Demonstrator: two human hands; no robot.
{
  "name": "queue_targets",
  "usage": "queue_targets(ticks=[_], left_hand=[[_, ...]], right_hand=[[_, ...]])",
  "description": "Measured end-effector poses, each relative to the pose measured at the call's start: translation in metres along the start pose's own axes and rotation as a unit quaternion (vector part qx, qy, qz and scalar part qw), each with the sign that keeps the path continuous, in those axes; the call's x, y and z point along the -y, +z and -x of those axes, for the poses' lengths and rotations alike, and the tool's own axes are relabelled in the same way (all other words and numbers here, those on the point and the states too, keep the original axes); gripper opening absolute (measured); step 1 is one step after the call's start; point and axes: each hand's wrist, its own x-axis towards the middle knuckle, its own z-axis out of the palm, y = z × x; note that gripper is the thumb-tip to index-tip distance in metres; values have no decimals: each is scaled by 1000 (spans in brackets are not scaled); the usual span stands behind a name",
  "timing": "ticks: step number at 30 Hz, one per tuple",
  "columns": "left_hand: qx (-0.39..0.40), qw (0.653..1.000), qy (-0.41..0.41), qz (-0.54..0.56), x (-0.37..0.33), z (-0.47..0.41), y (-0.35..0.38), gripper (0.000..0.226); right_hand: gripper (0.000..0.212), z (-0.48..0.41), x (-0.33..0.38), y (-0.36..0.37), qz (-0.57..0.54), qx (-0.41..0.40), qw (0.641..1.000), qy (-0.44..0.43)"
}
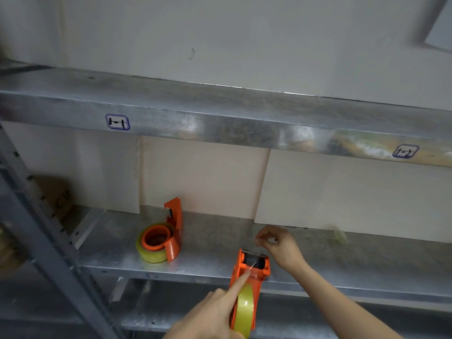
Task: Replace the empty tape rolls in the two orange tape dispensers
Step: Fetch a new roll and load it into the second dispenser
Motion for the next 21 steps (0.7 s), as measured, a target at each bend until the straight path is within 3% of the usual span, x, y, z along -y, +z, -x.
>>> queue_targets(ticks=[12, 21], left_hand=[[16, 999, 22, 16, -3, 4, -1, 116], [12, 1000, -15, 11, -10, 9, -2, 121]], right_hand=[[6, -2, 8, 4, -4, 8, 1000, -17], [13, 1, 9, 12, -11, 6, 1000, -19]])
